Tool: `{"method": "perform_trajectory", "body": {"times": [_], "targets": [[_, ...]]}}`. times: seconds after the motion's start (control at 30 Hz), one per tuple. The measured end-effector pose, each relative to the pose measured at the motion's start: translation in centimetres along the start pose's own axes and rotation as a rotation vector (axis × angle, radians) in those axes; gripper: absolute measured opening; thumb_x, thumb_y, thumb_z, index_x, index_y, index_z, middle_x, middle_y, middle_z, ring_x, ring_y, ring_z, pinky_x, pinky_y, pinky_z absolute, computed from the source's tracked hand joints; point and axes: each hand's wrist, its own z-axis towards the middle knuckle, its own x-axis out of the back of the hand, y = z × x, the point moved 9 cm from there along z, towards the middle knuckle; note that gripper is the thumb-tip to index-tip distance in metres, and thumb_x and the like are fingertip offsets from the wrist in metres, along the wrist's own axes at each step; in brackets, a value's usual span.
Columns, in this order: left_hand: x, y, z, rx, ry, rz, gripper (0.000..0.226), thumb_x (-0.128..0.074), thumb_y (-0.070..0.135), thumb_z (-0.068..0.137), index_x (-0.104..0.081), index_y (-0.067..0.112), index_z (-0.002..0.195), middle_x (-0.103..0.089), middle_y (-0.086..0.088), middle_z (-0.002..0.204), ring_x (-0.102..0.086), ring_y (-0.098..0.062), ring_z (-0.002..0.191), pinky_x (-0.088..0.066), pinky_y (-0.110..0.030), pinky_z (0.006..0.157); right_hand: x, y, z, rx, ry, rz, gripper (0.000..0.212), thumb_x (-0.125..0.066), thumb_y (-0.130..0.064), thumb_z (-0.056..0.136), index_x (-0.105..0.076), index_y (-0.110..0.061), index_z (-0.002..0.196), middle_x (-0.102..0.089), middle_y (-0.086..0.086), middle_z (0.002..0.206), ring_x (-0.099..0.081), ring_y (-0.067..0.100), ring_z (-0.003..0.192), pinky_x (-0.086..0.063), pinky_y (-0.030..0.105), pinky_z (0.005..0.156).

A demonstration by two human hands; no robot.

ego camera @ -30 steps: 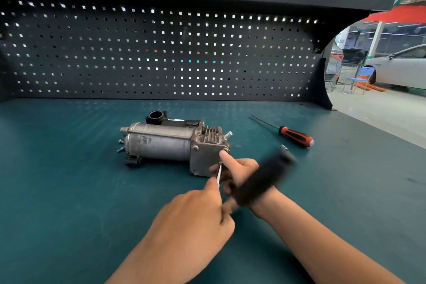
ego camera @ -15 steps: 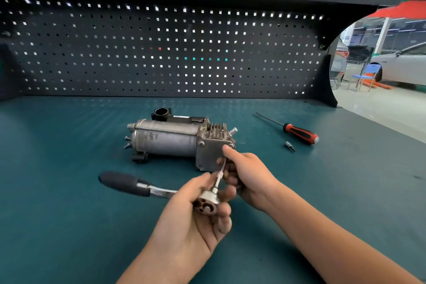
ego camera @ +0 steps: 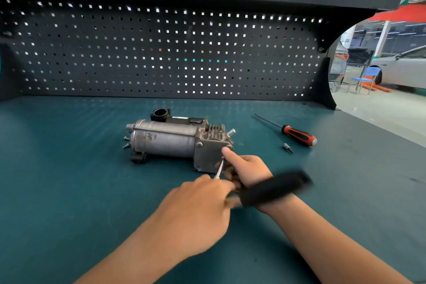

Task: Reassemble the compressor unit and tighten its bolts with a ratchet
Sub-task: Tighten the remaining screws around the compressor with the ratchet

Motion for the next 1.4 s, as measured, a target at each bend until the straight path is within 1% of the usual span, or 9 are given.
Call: {"method": "perform_trajectory", "body": {"times": [0.2,0.3,0.47,0.57,0.77,0.9,1.07,1.23,1.4], "targets": [[-1.0,0.6,0.1,-0.114,0.030,0.282,0.034,-0.040,0.020,0.092,-0.033,0.031,0.123,-0.033,-0.001,0.088,-0.055,-0.025,0.089,-0.029,-0.031,0.059,-0.5,0.0,0.0,-0.002,-0.031,0.058,0.033,-0.056,-0.029,0.091,-0.059,-0.005,0.069,-0.044,-0.006,0.038,-0.031,0.006,0.031,-0.026,0.016,0.034],[-1.5,-1.3,-0.6,0.129,-0.052,-0.596,0.036,-0.041,0.011,0.091,-0.042,0.042,0.110,-0.063,-0.007,0.093,-0.051,-0.011,0.054,-0.038,-0.021,0.052,-0.5,0.2,0.1,-0.039,-0.045,0.175,0.031,-0.054,-0.023,0.092,-0.054,-0.007,0.065,-0.034,-0.008,0.034,-0.025,0.005,0.028,-0.022,0.016,0.031],[-4.0,-0.6,-1.5,0.486,-0.051,-2.366,0.021,-0.049,0.006,0.078,-0.055,0.007,0.098,-0.067,-0.016,0.073,-0.042,-0.008,0.030,-0.032,-0.012,0.027,-0.8,0.2,0.2,-0.090,-0.075,0.221,0.031,-0.054,-0.027,0.093,-0.058,-0.006,0.070,-0.024,-0.009,0.035,-0.019,0.006,0.029,-0.019,0.016,0.033],[-4.3,-1.5,-1.4,0.492,0.046,-2.108,0.032,-0.043,-0.002,0.081,-0.061,0.014,0.102,-0.063,-0.011,0.064,-0.033,-0.009,0.029,-0.025,-0.011,0.028,-0.8,0.2,0.2,-0.095,-0.089,0.219,0.032,-0.052,-0.028,0.093,-0.058,-0.008,0.069,-0.024,-0.008,0.037,-0.019,0.006,0.029,-0.020,0.016,0.033],[-2.3,0.3,0.0,0.044,-0.075,-0.630,0.045,-0.037,0.005,0.085,-0.059,0.042,0.093,-0.058,0.031,0.063,-0.051,0.004,0.047,-0.040,-0.011,0.049,-0.4,1.1,-0.1,-0.147,-0.111,0.189,0.046,-0.044,-0.029,0.096,-0.058,-0.008,0.057,-0.027,-0.006,0.038,-0.019,0.006,0.030,-0.016,0.017,0.032],[-1.0,0.8,0.1,0.026,-0.116,-0.107,0.027,-0.037,0.020,0.086,-0.057,0.029,0.103,-0.058,0.007,0.106,-0.055,-0.018,0.098,-0.044,-0.028,0.078,-1.0,1.3,0.1,-0.152,-0.110,0.209,0.042,-0.038,-0.025,0.100,-0.057,0.011,0.095,-0.035,-0.006,0.034,-0.028,0.004,0.027,-0.021,0.016,0.029],[-0.7,1.9,0.6,-0.084,-0.097,0.275,0.011,-0.039,0.021,0.092,-0.044,0.018,0.083,-0.052,-0.004,0.095,-0.047,-0.026,0.086,-0.030,-0.031,0.068,-0.7,0.5,0.2,-0.099,-0.070,0.165,0.039,-0.041,-0.029,0.099,-0.064,-0.004,0.081,-0.039,-0.007,0.036,-0.031,0.004,0.027,-0.026,0.014,0.031],[-0.6,0.6,1.0,-0.087,-0.131,0.101,0.021,-0.038,0.018,0.087,-0.037,0.027,0.069,-0.041,0.004,0.065,-0.043,-0.017,0.065,-0.030,-0.027,0.051,-0.9,0.8,0.5,-0.100,-0.069,0.268,0.037,-0.042,-0.026,0.098,-0.063,-0.003,0.078,-0.043,-0.003,0.039,-0.037,0.006,0.030,-0.030,0.014,0.034],[-2.0,-2.7,0.3,0.233,-0.033,-1.098,0.048,-0.045,0.000,0.087,-0.047,0.037,0.117,-0.059,0.004,0.062,-0.052,-0.012,0.038,-0.038,-0.016,0.040,0.8,0.4,1.0,-0.008,0.054,-0.079,0.031,-0.044,-0.025,0.095,-0.059,-0.005,0.076,-0.050,0.000,0.045,-0.041,0.012,0.038,-0.034,0.020,0.039]]}}
